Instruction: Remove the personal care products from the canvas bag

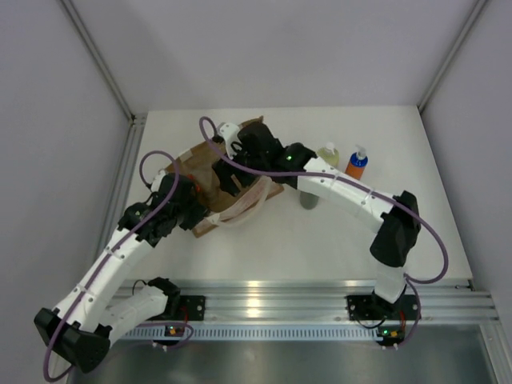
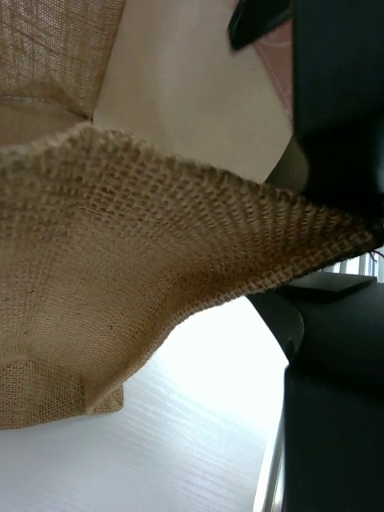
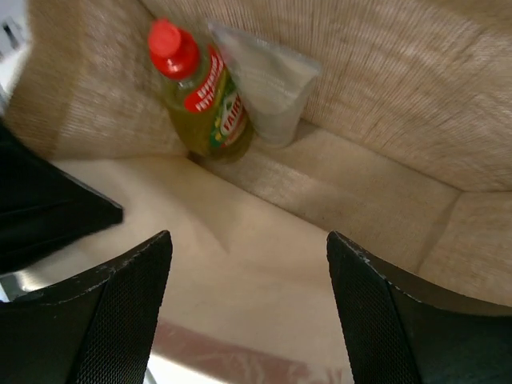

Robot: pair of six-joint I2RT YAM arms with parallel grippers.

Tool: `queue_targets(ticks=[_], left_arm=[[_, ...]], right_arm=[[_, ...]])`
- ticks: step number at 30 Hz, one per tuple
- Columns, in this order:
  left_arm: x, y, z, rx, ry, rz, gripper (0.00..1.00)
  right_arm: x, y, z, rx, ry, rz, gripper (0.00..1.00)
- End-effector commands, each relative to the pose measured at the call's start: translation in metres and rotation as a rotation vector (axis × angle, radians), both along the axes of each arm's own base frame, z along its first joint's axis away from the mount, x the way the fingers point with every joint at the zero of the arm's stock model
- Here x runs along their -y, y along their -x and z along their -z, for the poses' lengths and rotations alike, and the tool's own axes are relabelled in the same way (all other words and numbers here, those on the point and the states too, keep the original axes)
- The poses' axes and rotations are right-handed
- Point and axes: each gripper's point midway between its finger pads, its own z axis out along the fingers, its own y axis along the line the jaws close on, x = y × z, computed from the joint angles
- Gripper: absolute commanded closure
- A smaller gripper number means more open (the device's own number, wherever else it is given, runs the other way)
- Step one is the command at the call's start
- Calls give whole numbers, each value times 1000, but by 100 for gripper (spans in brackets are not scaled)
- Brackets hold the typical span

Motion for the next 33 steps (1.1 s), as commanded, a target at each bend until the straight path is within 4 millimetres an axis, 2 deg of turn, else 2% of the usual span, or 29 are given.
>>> queue_targets(ticks=[1,2,4,5,7,8,10,11,13,18,24,29,33], left_arm=[[-2,-5,-10,28,-11,-9,72],[-2,-4,-8,24,-8,-8,74],[-3,1,-1,9,1,-18,74],[-3,2,2,2,5,-20,74],[-3,5,8,-14,16,-31,73],[-2,6,9,-20,20,-30,73],[-2,6,14,-34,14,-29,71],[-2,6,14,-37,11,-27,71],[-2,5,15,-41,0,-19,71],[-1,1,15,-44,-9,-24,70],[-3,3,22,-62,-4,-53,70],[-4,6,24,-67,4,-60,70],[-4,3,22,-58,-1,-64,69]], right_arm=[[-13,0,-27,71,-39,-81,24],[-17,-4,-16,72,-16,-92,24],[-22,-13,-16,135,11,-127,23],[-26,-19,-5,148,38,-140,21],[-31,-29,-7,225,67,-187,19],[-35,-34,6,234,94,-207,18],[-38,-44,10,286,126,-240,16],[-42,-48,23,283,146,-255,16],[-46,-60,32,320,160,-287,15],[-58,-66,41,385,102,-444,14],[-65,-84,44,435,69,-478,12],[-74,-80,52,374,-47,-572,12],[-82,-78,54,338,-103,-578,12]])
